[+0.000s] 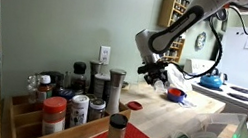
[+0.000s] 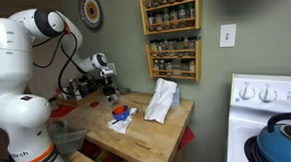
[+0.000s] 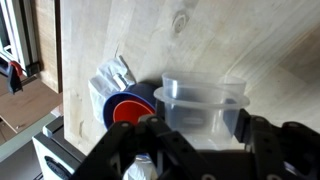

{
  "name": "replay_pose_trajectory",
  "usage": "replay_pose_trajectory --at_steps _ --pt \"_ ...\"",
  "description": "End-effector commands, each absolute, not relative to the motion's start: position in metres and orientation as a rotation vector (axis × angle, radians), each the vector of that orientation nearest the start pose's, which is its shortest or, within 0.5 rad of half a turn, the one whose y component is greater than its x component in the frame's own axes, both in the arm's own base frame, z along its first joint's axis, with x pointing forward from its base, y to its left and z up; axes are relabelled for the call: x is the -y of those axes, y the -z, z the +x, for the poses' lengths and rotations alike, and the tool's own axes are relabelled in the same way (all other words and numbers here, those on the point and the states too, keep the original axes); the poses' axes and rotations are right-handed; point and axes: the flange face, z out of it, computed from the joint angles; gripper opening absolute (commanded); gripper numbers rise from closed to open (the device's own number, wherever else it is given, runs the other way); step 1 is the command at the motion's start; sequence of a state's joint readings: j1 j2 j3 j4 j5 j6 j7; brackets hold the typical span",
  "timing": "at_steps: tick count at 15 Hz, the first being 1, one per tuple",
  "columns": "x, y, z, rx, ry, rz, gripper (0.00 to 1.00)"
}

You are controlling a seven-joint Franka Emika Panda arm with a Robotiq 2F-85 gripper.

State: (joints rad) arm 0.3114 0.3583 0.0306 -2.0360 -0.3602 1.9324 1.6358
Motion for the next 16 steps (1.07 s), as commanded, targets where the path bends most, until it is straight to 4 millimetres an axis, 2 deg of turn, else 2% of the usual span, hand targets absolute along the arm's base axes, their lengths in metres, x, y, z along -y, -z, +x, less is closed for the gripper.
replay_pose_trajectory --at_steps 1,9,16 --pt "-0.171 -0.220 0.528 1.314 -0.081 2.137 0.37" --pt "-0.181 -0.200 0.543 1.284 -0.307 2.063 0.37" --pt "-0.180 -0.187 0.549 1.214 -0.476 2.050 0.37"
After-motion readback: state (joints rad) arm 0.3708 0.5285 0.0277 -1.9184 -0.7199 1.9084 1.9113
